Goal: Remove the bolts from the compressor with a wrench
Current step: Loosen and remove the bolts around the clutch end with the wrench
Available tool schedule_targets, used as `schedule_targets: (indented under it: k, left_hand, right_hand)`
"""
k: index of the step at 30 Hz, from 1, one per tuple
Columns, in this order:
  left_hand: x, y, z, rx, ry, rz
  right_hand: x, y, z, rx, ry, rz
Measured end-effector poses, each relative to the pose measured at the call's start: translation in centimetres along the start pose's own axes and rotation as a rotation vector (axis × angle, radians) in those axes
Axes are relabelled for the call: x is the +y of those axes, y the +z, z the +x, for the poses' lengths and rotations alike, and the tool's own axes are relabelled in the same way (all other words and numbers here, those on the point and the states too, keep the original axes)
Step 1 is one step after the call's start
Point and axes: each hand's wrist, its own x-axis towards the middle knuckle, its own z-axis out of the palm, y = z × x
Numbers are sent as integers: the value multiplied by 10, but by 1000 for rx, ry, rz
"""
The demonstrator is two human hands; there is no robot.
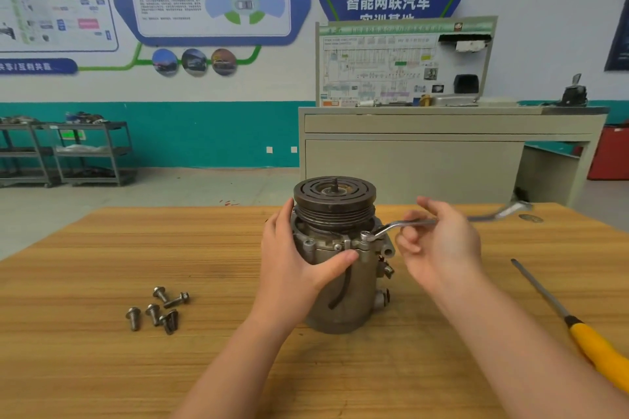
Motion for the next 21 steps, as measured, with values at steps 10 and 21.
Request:
schedule_targets:
  k: [10,21]
  left_hand:
    - [1,-3,3,-31,18,-37]
    - [5,-4,4,-22,41,-72]
  right_hand:
    - [-16,5,-29,-422,-761,-671]
    - [26,18,-43,-273,-1541,-1146]
